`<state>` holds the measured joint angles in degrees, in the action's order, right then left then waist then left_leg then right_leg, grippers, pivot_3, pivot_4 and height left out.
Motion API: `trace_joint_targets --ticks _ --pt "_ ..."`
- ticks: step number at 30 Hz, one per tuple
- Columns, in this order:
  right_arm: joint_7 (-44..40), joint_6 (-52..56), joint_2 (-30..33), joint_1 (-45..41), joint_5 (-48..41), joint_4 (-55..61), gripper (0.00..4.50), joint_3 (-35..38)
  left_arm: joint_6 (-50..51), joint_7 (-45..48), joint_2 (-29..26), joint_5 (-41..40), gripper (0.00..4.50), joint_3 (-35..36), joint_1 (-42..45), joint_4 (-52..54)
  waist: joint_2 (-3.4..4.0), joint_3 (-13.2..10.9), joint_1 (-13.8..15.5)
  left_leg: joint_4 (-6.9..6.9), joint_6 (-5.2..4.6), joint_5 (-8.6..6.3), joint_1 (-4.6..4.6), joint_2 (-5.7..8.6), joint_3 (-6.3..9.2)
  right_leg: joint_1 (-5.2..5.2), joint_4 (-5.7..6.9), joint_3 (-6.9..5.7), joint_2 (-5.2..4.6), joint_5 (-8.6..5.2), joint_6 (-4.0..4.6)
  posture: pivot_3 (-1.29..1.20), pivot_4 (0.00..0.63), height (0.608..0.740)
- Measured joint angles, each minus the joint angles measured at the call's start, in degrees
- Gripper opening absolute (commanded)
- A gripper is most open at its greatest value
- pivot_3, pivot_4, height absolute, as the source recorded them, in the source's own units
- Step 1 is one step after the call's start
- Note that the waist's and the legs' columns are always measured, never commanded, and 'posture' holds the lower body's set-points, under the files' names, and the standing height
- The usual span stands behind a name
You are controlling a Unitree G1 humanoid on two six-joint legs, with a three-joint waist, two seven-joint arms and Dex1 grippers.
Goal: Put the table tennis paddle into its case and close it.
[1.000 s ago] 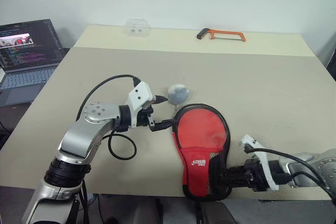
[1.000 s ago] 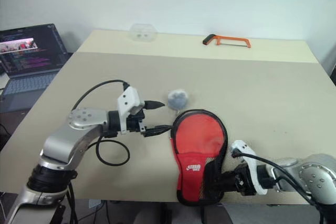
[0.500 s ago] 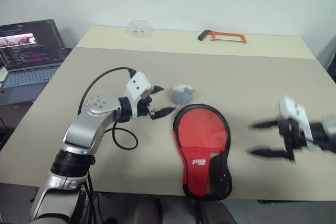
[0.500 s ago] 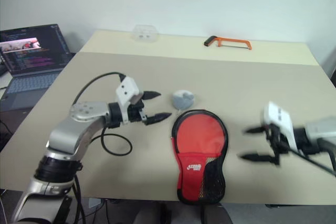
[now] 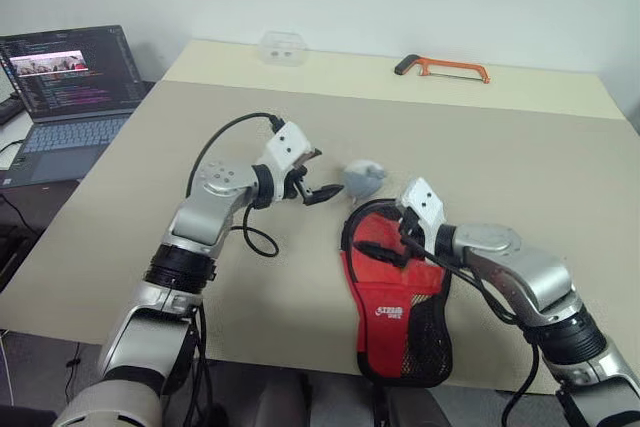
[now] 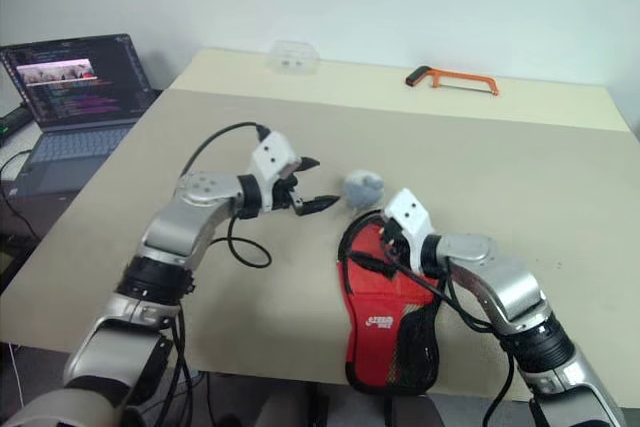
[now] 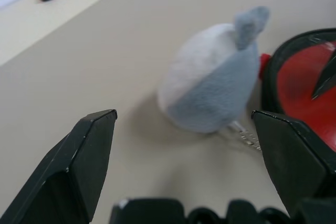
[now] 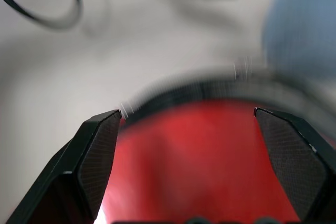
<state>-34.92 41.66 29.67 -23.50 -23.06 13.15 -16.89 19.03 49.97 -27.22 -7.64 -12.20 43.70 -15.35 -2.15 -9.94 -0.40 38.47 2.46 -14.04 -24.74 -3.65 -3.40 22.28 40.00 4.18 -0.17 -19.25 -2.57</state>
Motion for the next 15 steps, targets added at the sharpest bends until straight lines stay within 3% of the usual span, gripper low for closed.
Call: trace_joint_targets --ticks 8,15 --pt "-1.2 -5.0 -2.5 2.4 3.2 -2.3 4.46 0.1 -3.3 4.6 1.4 1.8 4.5 -1.8 2.7 -5.4 0.06 0.1 -0.2 0.34 -0.18 -0.1 0.05 0.03 0.14 -0.09 0.38 -0.07 0.29 0.01 0.02 0.0 0.15 0.74" --pt "-1.0 -6.2 -6.2 2.9 5.9 -3.2 4.46 0.0 -7.2 2.2 5.8 6.8 4.5 -3.4 8.5 -18.3 0.03 0.1 -0.1 0.48 -0.22 -0.09 0.1 0.06 0.19 -0.1 0.74 -0.09 0.31 0.0 0.02 0.0 0.15 0.74"
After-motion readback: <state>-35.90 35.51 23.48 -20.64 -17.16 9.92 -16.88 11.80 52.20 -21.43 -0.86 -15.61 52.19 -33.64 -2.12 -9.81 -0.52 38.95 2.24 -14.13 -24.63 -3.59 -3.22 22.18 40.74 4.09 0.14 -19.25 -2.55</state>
